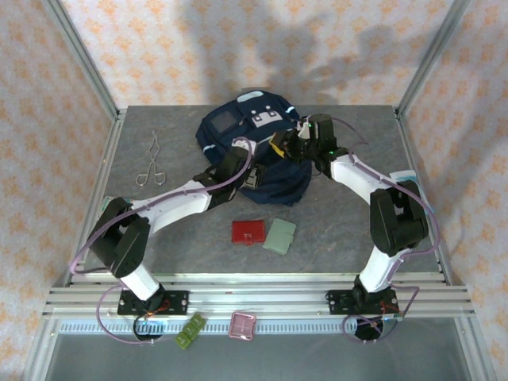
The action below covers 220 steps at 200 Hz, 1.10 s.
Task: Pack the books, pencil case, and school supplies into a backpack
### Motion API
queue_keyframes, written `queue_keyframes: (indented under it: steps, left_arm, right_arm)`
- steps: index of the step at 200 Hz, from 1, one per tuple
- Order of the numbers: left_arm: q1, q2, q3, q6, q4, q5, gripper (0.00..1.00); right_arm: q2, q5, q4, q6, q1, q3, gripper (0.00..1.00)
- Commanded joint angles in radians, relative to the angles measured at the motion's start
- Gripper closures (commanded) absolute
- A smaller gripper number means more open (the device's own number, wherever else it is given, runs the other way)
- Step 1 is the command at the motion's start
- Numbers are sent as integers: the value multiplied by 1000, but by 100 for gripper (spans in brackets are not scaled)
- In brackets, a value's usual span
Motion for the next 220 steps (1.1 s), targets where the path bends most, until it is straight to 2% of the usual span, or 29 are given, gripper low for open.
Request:
queue_keyframes:
  steps: [1,13,24,50,72,115,129,148,156,199,220]
  left_arm:
    - [-8,49,56,83,23,-19,32]
    - [-8,76,84,90,14,-55,32]
    - [-5,103,116,89,-8,-109,39]
    - [12,129,155,83,-35,-94,84]
    - [16,128,173,79,-56,-78,100]
    - [19,113,206,62,-102,-16,100]
    - [19,102,199,48,-108,5,77]
    - [16,78,180,27,-111,35,58]
    - [13,63,169,17,-116,47,53]
    - [-48,-75,24,-57,-97,115,51]
    - [-84,-130,-78,-100,-82,188,52]
  right_arm:
    - [-30,-36,93,9,-6,12,74]
    - [-35,-46,95,5,-6,18,74]
    - [-45,-42,82,-6,-6,17,74]
    - [-69,-25,-26,-72,-6,17,74]
    - [-115,0,-151,-151,-9,-7,73]
    - [-302,111,-397,-308,-19,-165,66]
    - [-363,129,-464,-334,-18,-230,65]
    - [-430,141,-521,-358,-19,-328,64]
    - [-449,147,-535,-365,-17,-367,64]
    - [-478,147,-556,-388,5,-537,62]
    - [-468,124,-515,-383,15,-604,60]
